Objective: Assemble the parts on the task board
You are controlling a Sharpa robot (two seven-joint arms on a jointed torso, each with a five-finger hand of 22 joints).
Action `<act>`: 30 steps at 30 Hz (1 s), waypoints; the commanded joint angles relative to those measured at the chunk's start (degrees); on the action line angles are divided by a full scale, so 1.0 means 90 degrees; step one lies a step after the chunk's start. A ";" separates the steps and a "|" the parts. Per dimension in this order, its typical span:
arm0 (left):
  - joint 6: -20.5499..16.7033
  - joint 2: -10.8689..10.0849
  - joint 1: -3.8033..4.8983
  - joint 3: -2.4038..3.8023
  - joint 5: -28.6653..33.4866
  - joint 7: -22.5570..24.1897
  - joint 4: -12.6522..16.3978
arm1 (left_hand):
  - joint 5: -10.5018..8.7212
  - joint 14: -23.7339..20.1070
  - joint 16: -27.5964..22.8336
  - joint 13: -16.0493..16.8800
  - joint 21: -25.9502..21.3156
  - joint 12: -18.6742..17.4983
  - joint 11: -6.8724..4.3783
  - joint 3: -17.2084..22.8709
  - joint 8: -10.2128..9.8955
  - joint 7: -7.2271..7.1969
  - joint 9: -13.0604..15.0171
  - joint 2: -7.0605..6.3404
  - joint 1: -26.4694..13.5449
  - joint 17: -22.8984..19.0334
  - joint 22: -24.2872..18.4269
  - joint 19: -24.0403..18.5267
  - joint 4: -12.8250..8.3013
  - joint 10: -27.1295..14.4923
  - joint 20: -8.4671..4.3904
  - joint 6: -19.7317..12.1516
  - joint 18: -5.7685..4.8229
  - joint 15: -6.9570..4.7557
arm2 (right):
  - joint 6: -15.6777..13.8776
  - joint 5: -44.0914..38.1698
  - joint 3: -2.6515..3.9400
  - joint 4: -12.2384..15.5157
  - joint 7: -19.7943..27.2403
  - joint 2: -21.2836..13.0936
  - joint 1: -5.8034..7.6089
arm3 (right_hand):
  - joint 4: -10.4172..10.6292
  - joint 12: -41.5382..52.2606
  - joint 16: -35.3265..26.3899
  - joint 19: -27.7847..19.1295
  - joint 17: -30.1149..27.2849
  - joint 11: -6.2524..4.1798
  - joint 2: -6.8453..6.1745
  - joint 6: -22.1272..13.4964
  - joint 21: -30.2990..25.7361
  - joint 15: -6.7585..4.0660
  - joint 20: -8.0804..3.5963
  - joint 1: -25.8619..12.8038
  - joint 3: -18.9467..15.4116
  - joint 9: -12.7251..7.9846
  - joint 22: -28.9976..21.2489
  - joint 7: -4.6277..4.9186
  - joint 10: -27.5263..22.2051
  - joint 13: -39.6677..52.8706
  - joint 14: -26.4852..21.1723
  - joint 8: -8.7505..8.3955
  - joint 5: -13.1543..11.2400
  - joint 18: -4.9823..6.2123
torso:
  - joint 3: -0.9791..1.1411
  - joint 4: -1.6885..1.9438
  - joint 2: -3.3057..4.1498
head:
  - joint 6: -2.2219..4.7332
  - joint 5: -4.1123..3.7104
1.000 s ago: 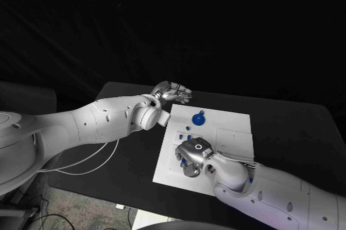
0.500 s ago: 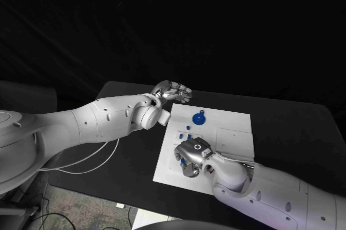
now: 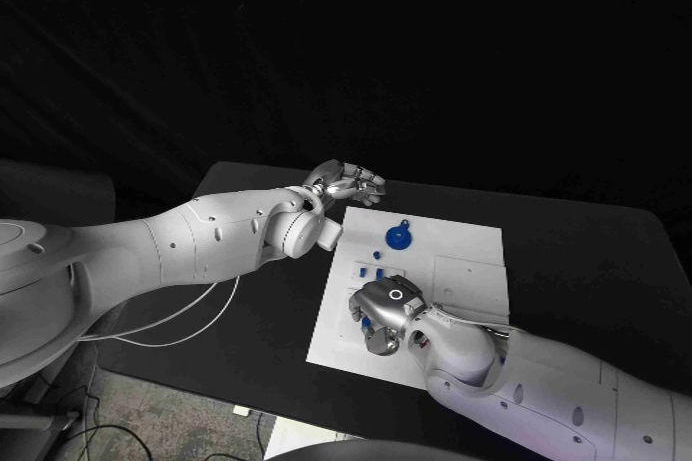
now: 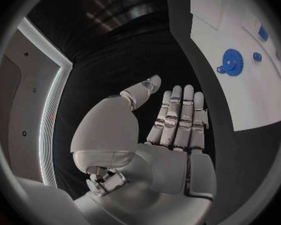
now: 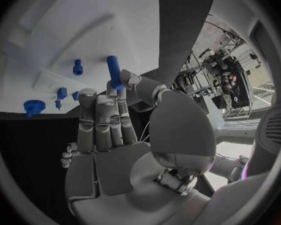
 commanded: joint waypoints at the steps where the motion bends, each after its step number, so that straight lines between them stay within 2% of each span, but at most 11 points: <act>1: 0.0083 0.0013 0.0008 0.0006 -0.0019 0.0031 0.0008 | -0.0015 -0.0019 -0.0032 -0.0007 -0.0034 -0.0011 0.0001 -0.0040 0.0043 -0.0004 -0.0010 -0.0010 0.0027 0.0009 0.0010 -0.0032 0.0006 -0.0052 0.0008 -0.0040 0.0075 0.0041 | -0.0042 -0.0115 -0.0009 0.0012 -0.0030 0.0012 -0.0016 | 0.0007 0.0159 -0.0007 0.0015 -0.0005 -0.0153 0.0069 0.0032 0.0025 -0.0032 -0.0019 -0.0019 0.0023 0.0010 0.0114 -0.0006 0.0290 0.0392 0.0004 0.0021 0.0042 0.0375 | 0.0003 0.0003 0.0001 | -0.0001 0.0002; 18: 0.0094 0.0007 0.0008 0.0006 -0.0037 0.0014 0.0006 | -0.0016 -0.0025 -0.0048 -0.0015 -0.0043 -0.0019 0.0010 -0.0043 0.0042 -0.0001 -0.0014 -0.0013 0.0029 0.0020 0.0016 -0.0035 0.0005 -0.0074 0.0011 -0.0050 0.0075 0.0044 | -0.0110 -0.0299 -0.0010 -0.0011 -0.0078 0.0030 -0.0021 | -0.0005 0.0161 -0.0007 0.0020 -0.0003 -0.0154 0.0062 0.0036 0.0027 -0.0034 -0.0023 -0.0014 0.0031 0.0022 0.0114 -0.0009 0.0289 0.0408 0.0007 0.0022 0.0042 0.0375 | -0.0001 0.0003 0.0002 | 0.0002 0.0000; 30: 0.0104 0.0011 0.0008 0.0006 -0.0038 0.0012 0.0010 | -0.0016 -0.0026 -0.0053 -0.0018 -0.0046 -0.0020 0.0012 -0.0043 0.0041 0.0001 -0.0016 -0.0013 0.0031 0.0025 0.0018 -0.0035 0.0004 -0.0080 0.0011 -0.0055 0.0075 0.0045 | 0.0012 -0.0274 -0.0012 -0.0051 -0.0064 0.0032 -0.0021 | -0.0006 0.0162 -0.0007 0.0022 -0.0002 -0.0154 0.0060 0.0038 0.0028 -0.0034 -0.0023 -0.0016 0.0032 0.0026 0.0114 -0.0010 0.0290 0.0415 0.0008 0.0023 0.0042 0.0375 | 0.0000 -0.0003 0.0000 | -0.0006 -0.0005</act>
